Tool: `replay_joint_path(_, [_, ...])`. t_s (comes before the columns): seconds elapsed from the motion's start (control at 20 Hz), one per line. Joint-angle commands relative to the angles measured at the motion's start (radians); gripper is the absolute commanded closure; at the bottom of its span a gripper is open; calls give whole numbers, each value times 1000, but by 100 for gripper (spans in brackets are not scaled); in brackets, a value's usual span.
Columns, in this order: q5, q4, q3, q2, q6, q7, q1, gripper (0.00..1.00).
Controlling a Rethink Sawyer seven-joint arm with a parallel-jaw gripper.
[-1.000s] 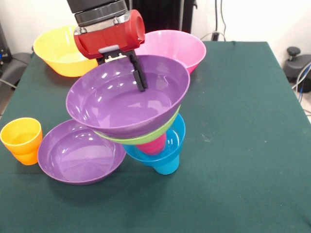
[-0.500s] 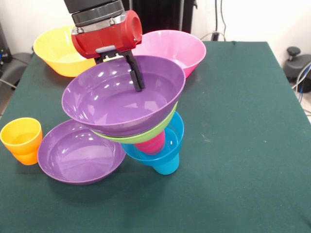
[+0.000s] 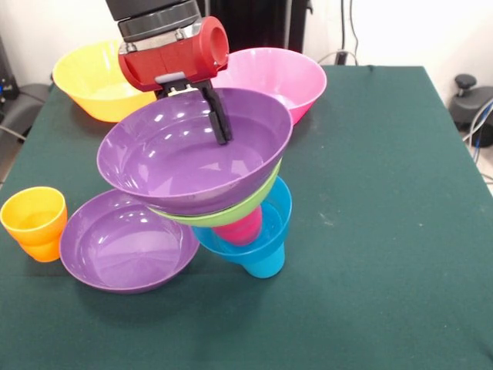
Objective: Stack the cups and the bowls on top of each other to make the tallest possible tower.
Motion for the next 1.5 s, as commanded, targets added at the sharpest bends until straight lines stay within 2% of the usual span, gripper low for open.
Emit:
replay_joint_path(0.05, [7, 99, -44, 22, -22, 168, 69, 0])
replay_joint_path(0.9, [-11, 120, -58, 28, -64, 206, 88, 0])
replay_joint_path(1.5, [-21, 120, -74, 50, -90, 196, 92, 0])
